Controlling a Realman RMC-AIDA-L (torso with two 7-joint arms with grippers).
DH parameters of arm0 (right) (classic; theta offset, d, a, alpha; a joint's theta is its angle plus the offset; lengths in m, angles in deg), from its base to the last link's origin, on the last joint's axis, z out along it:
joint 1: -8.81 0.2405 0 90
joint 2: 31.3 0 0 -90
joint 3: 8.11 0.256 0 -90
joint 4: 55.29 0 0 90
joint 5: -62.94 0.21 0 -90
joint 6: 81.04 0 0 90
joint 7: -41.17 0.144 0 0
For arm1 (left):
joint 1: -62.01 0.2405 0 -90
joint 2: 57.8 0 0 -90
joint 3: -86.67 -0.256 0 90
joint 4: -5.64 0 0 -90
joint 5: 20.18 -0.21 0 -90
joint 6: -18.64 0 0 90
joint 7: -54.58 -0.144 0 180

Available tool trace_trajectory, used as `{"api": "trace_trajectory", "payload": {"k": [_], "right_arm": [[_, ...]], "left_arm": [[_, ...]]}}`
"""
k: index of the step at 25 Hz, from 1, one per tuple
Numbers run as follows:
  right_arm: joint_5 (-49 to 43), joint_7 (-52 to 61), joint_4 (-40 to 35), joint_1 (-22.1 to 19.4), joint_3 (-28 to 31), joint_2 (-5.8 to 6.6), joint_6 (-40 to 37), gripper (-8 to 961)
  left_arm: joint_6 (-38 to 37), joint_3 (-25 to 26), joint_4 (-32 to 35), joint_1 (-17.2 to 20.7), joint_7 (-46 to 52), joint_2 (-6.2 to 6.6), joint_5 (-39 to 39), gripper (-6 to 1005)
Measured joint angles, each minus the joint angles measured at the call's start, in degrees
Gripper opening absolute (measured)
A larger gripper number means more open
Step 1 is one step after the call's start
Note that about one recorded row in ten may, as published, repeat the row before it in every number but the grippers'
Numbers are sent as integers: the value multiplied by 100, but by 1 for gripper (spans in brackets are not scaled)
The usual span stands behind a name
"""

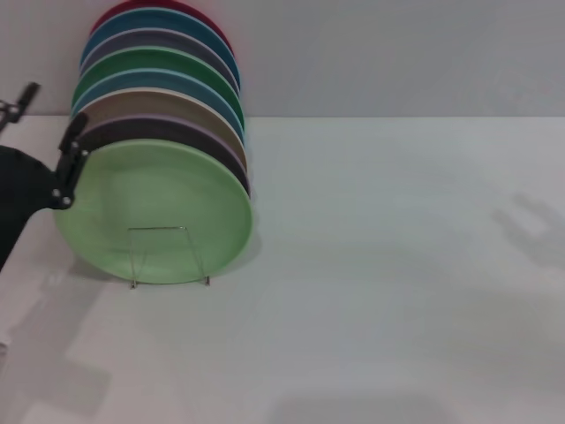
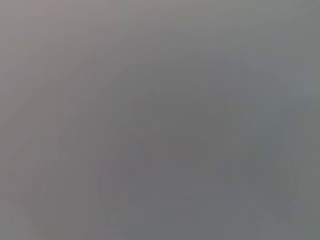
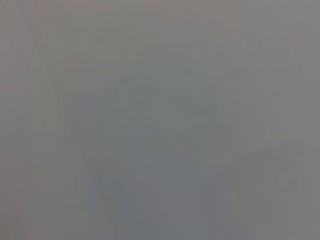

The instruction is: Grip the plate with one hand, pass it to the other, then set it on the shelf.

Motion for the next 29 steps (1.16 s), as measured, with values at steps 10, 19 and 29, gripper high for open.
{"api": "trace_trajectory", "payload": {"k": [10,19,29], "right_arm": [[525,-3304,-1295,-38,44,-76,37,629],[1870,-5732,-2792,62,-14,-95,117,630],[1888,-5696,-2842,58,-42,-97,216,776]], "left_arm": [[-350,1566,-506,802,2503,-89,2,558],[-137,1735,-261,971,2995,-137,109,660],[-14,1654,-171,1061,3074,-143,131,821]]}}
